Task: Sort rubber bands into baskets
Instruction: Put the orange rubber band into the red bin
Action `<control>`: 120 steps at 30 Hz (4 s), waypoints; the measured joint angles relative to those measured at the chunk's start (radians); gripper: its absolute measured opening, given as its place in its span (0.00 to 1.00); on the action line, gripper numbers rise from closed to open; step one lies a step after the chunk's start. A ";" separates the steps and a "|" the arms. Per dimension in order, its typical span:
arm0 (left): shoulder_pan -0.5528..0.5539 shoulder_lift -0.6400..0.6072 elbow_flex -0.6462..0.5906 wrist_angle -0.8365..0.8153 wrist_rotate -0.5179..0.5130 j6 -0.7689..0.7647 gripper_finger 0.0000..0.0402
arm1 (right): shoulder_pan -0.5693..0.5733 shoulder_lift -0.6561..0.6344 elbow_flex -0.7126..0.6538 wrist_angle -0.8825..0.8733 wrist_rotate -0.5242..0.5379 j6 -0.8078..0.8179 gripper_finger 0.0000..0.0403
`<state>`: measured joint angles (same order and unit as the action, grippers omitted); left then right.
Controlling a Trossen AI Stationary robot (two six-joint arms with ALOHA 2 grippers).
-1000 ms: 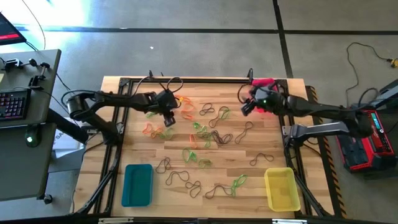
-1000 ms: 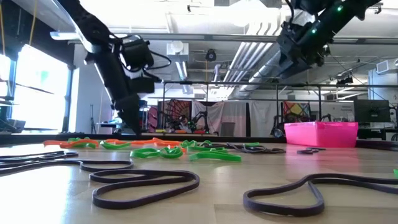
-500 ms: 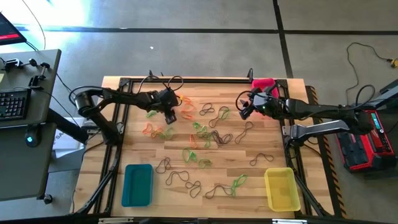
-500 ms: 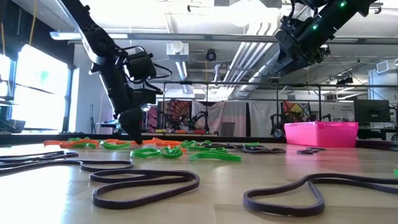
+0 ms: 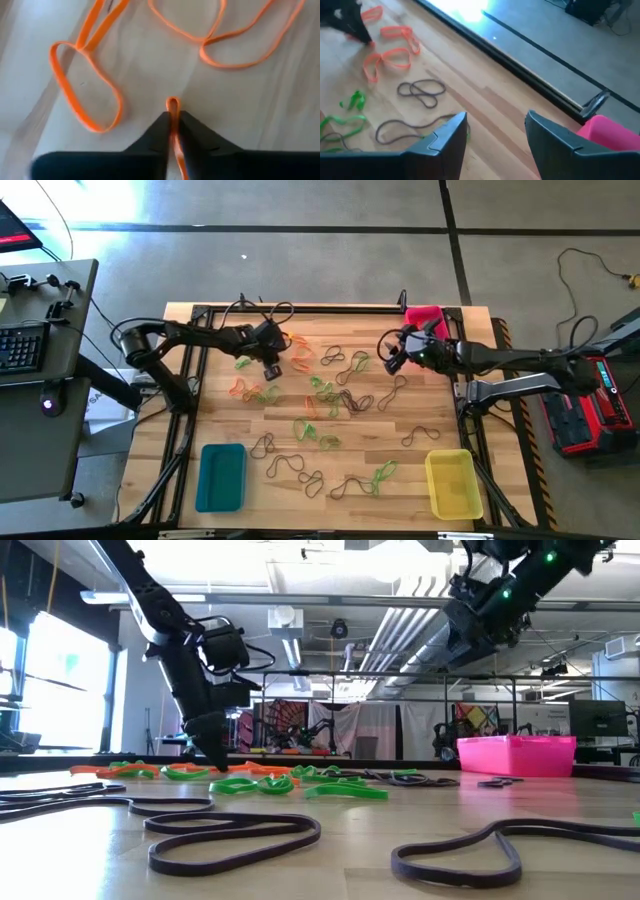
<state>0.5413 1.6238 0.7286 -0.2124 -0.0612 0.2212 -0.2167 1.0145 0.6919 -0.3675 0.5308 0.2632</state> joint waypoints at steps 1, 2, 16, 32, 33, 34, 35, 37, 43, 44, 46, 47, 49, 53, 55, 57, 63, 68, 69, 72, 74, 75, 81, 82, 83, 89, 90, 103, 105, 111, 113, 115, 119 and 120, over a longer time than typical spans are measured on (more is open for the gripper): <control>-0.001 -0.010 -0.001 -0.006 -0.009 0.001 0.02 | 0.004 0.000 -0.024 0.041 -0.001 -0.009 0.44; -0.001 -0.021 -0.002 -0.007 -0.011 0.001 0.01 | 0.006 0.000 -0.051 0.088 -0.003 -0.010 0.42; -0.047 -0.161 -0.038 0.157 0.087 -0.073 0.00 | 0.009 0.001 -0.347 0.522 -0.251 0.063 0.08; -0.138 -0.189 -0.316 0.777 0.157 -0.184 0.00 | 0.039 0.073 -0.348 0.612 -0.280 0.044 0.07; -0.149 -0.189 -0.331 0.829 0.157 -0.190 0.00 | 0.049 0.102 -0.348 0.657 -0.292 0.029 0.06; -0.159 -0.189 -0.343 0.874 0.157 -0.195 0.00 | 0.060 0.136 -0.348 0.708 -0.300 0.026 0.06; -0.168 -0.189 -0.353 0.913 0.157 -0.203 0.00 | 0.070 0.173 -0.348 0.763 -0.301 0.024 0.06; -0.185 -0.189 -0.367 0.987 0.157 -0.222 0.00 | 0.091 0.250 -0.347 0.875 -0.303 0.024 0.06; -0.238 -0.190 -0.373 1.060 0.134 -0.239 0.00 | 0.143 0.477 -0.316 1.131 -0.326 0.050 0.14; -0.245 -0.190 -0.373 1.069 0.127 -0.239 0.00 | 0.151 0.509 -0.298 1.146 -0.332 0.052 0.16; -0.257 -0.190 -0.373 1.094 0.122 -0.239 0.00 | 0.168 0.571 -0.249 1.154 -0.335 0.053 0.20; -0.261 -0.190 -0.373 1.107 0.122 -0.238 0.00 | 0.174 0.601 -0.219 1.154 -0.335 0.052 0.23; -0.271 -0.190 -0.373 1.134 0.120 -0.238 0.00 | 0.184 0.662 -0.156 1.155 -0.339 0.051 0.27; -0.291 -0.190 -0.373 1.160 0.117 -0.237 0.00 | 0.192 0.765 -0.019 1.155 -0.364 0.051 0.34; -0.303 -0.190 -0.373 1.162 0.103 -0.237 0.00 | 0.194 0.805 0.044 1.156 -0.368 0.050 0.37; -0.316 -0.190 -0.373 1.163 0.091 -0.234 0.00 | 0.193 0.838 0.099 1.156 -0.367 0.045 0.40; -0.358 -0.190 -0.373 1.200 0.090 -0.210 0.00 | 0.192 0.891 0.215 1.155 -0.365 0.006 0.46; -0.379 -0.190 -0.373 1.218 0.090 -0.210 0.00 | 0.194 0.913 0.267 1.151 -0.332 -0.065 0.48; -0.381 -0.190 -0.373 1.219 0.090 -0.210 0.00 | 0.196 0.914 0.273 1.151 -0.334 -0.088 0.47; -0.387 -0.190 -0.373 1.218 0.090 -0.210 0.00 | 0.205 0.914 0.282 1.141 -0.339 -0.119 0.43; -0.392 -0.190 -0.373 1.218 0.090 -0.210 0.00 | 0.210 0.914 0.283 1.126 -0.331 -0.132 0.36; -0.393 -0.190 -0.373 1.218 0.090 -0.210 0.00 | 0.213 0.914 0.283 1.117 -0.323 -0.134 0.31; -0.402 -0.189 -0.373 1.217 0.093 -0.217 0.02 | 0.225 0.914 0.283 1.062 -0.231 -0.137 0.03; -0.406 -0.189 -0.373 1.218 0.093 -0.217 0.03 | 0.226 0.914 0.283 1.062 -0.222 -0.135 0.03; -0.409 -0.189 -0.373 1.220 0.094 -0.217 0.05 | 0.226 0.914 0.283 1.060 -0.220 -0.133 0.04; -0.419 -0.189 -0.373 1.222 0.094 -0.217 0.16 | 0.226 0.914 0.282 1.046 -0.198 -0.132 0.01; -0.419 -0.189 -0.373 1.222 0.094 -0.218 0.18 | 0.226 0.913 0.282 1.034 -0.196 -0.131 0.01; -0.396 -0.189 -0.371 1.125 0.012 -0.259 0.31 | 0.143 0.647 0.282 0.227 0.070 0.146 0.00; -0.390 -0.189 -0.371 1.102 0.011 -0.271 0.32 | 0.103 0.587 0.282 0.051 0.074 0.207 0.00; -0.377 -0.189 -0.371 1.076 0.011 -0.291 0.32 | -0.067 0.429 0.282 -0.386 0.073 0.351 0.00; -0.377 -0.189 -0.371 1.076 0.011 -0.292 0.32 | -0.148 0.394 0.282 -0.481 0.060 0.365 0.00; -0.377 -0.189 -0.371 1.077 0.013 -0.292 0.32 | -0.228 0.378 0.282 -0.543 0.057 0.360 0.00; -0.377 -0.189 -0.371 1.071 0.016 -0.297 0.32 | -0.382 0.377 0.281 -0.554 -0.036 0.273 0.00; -0.377 -0.189 -0.371 1.070 0.016 -0.297 0.32 | -0.416 0.385 0.281 -0.544 -0.052 0.249 0.00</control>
<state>0.1646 1.4345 0.3573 0.8575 -0.0456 -0.0761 -0.6324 1.3992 0.9730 -0.9119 0.4784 0.5121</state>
